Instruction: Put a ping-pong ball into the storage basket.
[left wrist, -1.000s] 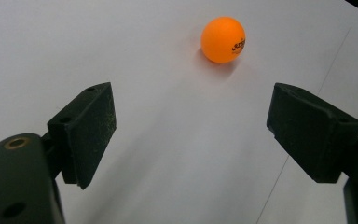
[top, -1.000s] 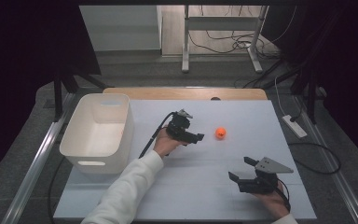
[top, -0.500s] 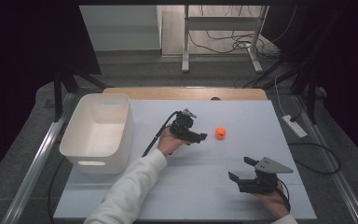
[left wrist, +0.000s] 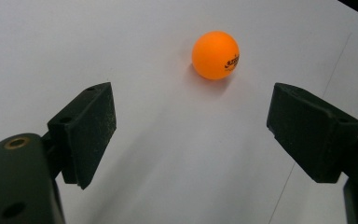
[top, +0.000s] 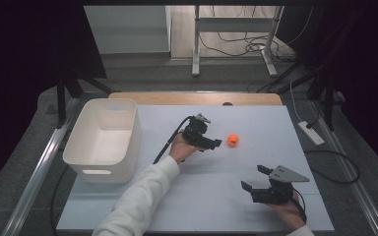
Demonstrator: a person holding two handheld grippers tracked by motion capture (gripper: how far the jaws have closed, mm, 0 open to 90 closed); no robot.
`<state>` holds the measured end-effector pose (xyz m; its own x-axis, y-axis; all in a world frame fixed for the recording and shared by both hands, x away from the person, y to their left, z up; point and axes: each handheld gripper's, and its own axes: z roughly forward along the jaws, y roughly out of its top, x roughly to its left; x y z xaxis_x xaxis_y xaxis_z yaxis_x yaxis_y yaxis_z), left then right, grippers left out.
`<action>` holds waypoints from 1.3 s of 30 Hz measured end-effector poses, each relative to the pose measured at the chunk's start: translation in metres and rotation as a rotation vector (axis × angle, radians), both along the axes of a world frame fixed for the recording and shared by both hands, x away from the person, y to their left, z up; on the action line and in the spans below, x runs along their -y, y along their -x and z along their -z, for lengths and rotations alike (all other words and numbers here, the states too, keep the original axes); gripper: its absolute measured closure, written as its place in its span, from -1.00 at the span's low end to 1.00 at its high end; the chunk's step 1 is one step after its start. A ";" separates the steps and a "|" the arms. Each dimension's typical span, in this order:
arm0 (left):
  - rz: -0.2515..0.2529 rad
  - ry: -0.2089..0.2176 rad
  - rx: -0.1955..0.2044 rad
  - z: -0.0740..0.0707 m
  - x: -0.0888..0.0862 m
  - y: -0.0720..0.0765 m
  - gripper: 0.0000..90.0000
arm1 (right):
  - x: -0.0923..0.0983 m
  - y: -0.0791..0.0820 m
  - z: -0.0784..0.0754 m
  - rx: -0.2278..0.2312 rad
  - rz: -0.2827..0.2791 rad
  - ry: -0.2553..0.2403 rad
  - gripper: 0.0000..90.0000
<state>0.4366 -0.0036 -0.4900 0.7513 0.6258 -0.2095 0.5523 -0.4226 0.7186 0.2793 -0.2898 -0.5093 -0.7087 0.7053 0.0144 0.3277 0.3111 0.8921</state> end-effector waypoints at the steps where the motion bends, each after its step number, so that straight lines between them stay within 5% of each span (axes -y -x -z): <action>1: 0.000 0.000 0.000 0.000 0.000 0.000 -0.63 | 0.000 0.000 0.000 0.000 0.000 0.000 -0.72; 39: 0.041 -0.014 -0.016 0.013 0.036 -0.012 -0.63 | 0.001 0.000 0.000 0.004 0.005 0.005 -0.72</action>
